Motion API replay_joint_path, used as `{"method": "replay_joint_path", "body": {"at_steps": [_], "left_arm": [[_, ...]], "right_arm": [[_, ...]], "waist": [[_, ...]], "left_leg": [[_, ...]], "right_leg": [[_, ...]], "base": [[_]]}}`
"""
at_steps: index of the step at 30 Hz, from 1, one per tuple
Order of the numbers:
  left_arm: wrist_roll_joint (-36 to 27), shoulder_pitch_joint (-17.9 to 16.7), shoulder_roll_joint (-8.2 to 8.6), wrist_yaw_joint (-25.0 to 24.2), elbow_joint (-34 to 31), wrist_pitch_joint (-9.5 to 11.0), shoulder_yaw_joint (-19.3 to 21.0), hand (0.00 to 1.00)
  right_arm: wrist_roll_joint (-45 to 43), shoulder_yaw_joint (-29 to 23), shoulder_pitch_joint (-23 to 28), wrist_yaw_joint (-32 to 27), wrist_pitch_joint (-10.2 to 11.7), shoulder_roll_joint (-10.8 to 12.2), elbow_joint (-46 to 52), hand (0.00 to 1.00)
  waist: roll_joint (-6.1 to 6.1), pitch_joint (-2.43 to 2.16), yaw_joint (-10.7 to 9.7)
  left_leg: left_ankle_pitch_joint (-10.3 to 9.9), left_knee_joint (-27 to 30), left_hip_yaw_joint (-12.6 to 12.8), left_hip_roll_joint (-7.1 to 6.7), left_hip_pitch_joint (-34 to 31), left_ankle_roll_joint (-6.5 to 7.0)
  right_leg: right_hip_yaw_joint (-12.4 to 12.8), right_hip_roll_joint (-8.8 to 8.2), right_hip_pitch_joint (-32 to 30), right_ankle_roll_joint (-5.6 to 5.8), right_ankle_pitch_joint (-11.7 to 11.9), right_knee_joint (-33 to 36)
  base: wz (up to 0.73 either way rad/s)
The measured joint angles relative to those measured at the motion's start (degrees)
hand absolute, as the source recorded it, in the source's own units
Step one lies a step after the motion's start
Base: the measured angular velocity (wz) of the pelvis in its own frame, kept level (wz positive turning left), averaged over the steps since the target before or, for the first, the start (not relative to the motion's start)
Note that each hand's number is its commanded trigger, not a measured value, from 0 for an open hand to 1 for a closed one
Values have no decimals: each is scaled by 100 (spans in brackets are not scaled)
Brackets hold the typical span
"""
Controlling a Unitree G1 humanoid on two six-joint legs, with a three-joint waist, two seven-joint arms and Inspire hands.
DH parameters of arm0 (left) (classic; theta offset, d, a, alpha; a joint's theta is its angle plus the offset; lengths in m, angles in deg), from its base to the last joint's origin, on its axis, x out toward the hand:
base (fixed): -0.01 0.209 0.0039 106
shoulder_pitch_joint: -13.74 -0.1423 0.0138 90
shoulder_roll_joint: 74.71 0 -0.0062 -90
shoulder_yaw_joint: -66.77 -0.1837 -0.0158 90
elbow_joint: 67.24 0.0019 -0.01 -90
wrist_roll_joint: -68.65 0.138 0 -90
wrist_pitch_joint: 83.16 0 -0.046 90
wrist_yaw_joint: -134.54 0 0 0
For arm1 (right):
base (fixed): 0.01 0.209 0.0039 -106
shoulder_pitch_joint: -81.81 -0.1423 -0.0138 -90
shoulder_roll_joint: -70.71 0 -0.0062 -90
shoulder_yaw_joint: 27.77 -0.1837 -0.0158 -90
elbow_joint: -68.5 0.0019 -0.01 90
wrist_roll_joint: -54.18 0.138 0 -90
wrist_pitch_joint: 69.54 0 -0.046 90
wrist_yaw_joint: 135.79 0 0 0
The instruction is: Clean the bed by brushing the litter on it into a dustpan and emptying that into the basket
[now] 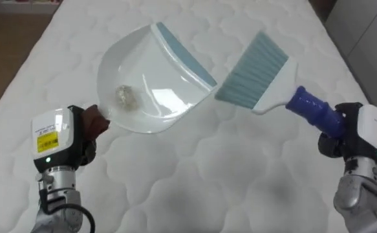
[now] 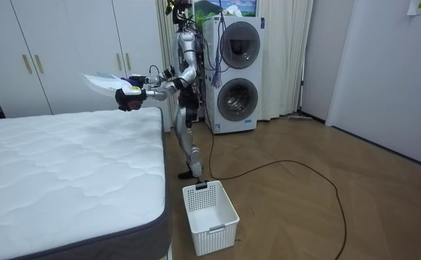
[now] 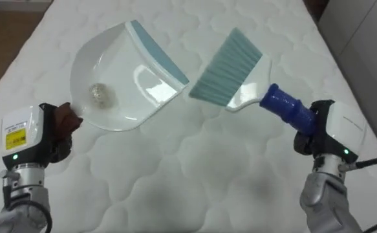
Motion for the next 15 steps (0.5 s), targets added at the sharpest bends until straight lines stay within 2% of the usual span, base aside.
{"method": "replay_joint_path", "body": {"at_steps": [2, 4, 7, 15], "left_arm": [[-66, -30, 0, -49, 1, 12, 53, 100], [-388, -31, 11, -100, 1, 20, 78, 100], [-595, -49, 12, -114, 0, 23, 103, 100], [-714, -98, 10, -115, -5, 49, 106, 100]], "right_arm": [[277, -1, 20, 50, -3, 55, -5, 0], [809, 0, 32, 174, -3, 104, -10, 0], [1225, -1, 55, 326, -3, 111, -9, 0], [1610, 3, 80, 720, -5, 129, -9, 0]], "waist": [[1, 1, -13], [16, 10, -5], [69, 22, -2], [144, 12, 0]], "left_leg": [[0, -17, 3, 0, 39, -1], [0, -56, 11, 0, 125, -2], [-3, -108, 32, 0, 239, -4], [-6, -118, 70, 6, 246, -9]], "right_leg": [[12, 8, 28, 2, 1, -39], [52, 22, 95, 12, 8, -75], [295, 71, 197, 45, 29, -145], [466, 112, 201, 66, 43, -216]], "base": [[0], [-2], [-3], [-1]]}}
